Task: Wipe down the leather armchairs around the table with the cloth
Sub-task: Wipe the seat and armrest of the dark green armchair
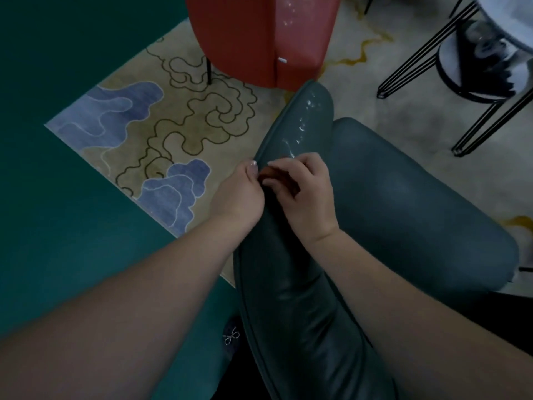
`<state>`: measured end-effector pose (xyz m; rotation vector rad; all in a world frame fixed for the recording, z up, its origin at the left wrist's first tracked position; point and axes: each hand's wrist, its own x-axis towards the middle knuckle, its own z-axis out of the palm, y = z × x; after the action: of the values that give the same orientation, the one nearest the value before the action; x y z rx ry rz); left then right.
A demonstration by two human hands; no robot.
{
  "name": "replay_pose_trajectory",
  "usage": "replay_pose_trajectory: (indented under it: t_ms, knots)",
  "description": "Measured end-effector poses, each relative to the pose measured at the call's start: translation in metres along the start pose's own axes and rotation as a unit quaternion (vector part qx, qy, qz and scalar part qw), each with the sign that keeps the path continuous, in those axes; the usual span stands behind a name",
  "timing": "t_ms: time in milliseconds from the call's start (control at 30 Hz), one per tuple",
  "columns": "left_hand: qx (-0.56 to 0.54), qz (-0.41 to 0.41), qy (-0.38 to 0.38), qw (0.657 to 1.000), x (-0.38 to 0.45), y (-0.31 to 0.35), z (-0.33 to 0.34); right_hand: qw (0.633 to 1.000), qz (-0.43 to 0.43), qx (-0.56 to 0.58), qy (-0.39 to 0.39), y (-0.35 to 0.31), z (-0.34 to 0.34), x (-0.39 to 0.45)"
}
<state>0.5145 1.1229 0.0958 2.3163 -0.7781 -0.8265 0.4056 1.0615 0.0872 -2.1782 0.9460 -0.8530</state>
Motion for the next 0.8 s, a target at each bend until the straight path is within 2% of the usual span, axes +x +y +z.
replay_pose_trajectory:
  t_ms: [133, 267, 400, 567, 633, 800]
  knots:
    - [0.004, -0.011, 0.047, 0.999, 0.005, 0.004, 0.008, 1.0, -0.016, 0.018, -0.005, 0.011, -0.012, -0.029]
    - [0.016, -0.006, 0.066, 0.998, 0.006, 0.003, 0.008, 0.999, -0.05, -0.011, -0.016, 0.02, -0.009, -0.002]
    - [0.042, 0.006, 0.083, 0.996, 0.005, 0.001, 0.01, 0.999, -0.013, -0.044, 0.013, 0.03, 0.001, 0.037]
    - [0.059, 0.028, 0.095, 0.993, 0.003, 0.0, 0.011, 0.999, 0.041, -0.01, -0.017, 0.033, -0.008, -0.008]
    - [0.062, 0.043, 0.095, 0.993, 0.003, 0.001, 0.01, 0.998, 0.041, -0.043, -0.034, 0.037, -0.01, -0.013]
    - [0.081, 0.07, 0.086, 0.991, 0.002, 0.007, 0.009, 0.999, 0.024, -0.035, -0.024, 0.041, 0.001, 0.043]
